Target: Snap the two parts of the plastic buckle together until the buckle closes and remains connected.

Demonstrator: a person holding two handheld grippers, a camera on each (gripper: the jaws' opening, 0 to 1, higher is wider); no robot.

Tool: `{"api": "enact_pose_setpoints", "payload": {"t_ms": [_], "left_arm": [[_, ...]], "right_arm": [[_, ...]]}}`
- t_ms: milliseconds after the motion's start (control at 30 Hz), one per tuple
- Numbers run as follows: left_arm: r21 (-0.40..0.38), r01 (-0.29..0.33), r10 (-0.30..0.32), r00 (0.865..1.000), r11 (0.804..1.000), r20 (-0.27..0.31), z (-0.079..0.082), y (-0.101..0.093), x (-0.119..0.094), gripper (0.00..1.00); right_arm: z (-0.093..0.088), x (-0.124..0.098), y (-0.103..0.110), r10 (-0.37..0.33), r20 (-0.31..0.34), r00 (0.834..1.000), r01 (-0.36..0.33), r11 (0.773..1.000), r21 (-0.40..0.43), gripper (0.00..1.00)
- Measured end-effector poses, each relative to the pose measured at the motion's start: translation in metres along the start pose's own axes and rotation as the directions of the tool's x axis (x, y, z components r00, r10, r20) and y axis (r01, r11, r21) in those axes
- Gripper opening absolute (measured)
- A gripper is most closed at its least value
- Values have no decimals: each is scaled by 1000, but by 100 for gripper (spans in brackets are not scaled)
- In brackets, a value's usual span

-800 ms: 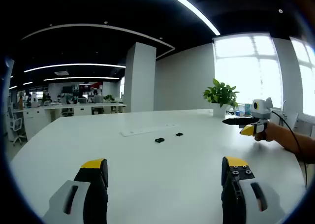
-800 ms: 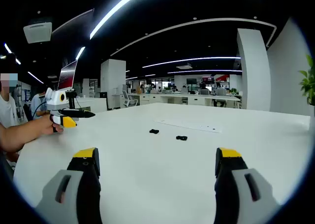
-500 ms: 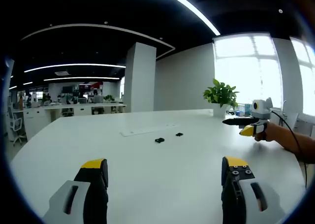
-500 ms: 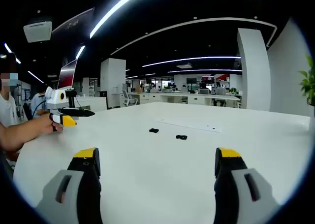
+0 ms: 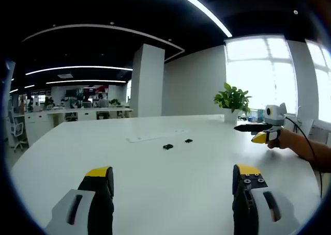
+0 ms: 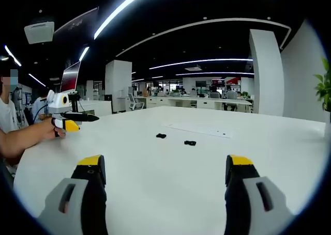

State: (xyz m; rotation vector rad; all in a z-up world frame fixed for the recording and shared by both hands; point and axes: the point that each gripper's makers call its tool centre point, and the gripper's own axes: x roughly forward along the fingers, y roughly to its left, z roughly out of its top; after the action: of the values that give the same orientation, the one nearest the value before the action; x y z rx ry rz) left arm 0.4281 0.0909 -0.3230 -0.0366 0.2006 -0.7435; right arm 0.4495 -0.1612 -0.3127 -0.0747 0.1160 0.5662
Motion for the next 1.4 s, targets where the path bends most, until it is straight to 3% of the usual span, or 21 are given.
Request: {"api": "enact_pose_setpoints", "payload": {"t_ms": [633, 833, 1000, 1100, 1400], "left_arm": [[-3, -11, 10, 1000, 1000, -23, -5, -1, -1, 98], [-19, -7, 6, 999, 1000, -35, -6, -8, 0, 97], [-57, -22, 19, 999, 998, -40, 8, -5, -3, 99], [-57, -23, 23, 1000, 998, -13, 22, -9, -14, 99], [-45, -11, 11, 1000, 999, -17, 23, -9, -23, 99]], "right_arm": [[-3, 3, 0, 4, -32, 999, -4, 1000, -17, 98], [4, 5, 5, 18, -5, 1000, -17, 999, 31, 97], [4, -9, 8, -10, -34, 999, 11, 1000, 19, 98], [0, -27, 5, -57, -39, 998, 58, 998, 20, 99], [2, -36, 2, -86, -36, 996, 88, 995, 50, 100]]}}
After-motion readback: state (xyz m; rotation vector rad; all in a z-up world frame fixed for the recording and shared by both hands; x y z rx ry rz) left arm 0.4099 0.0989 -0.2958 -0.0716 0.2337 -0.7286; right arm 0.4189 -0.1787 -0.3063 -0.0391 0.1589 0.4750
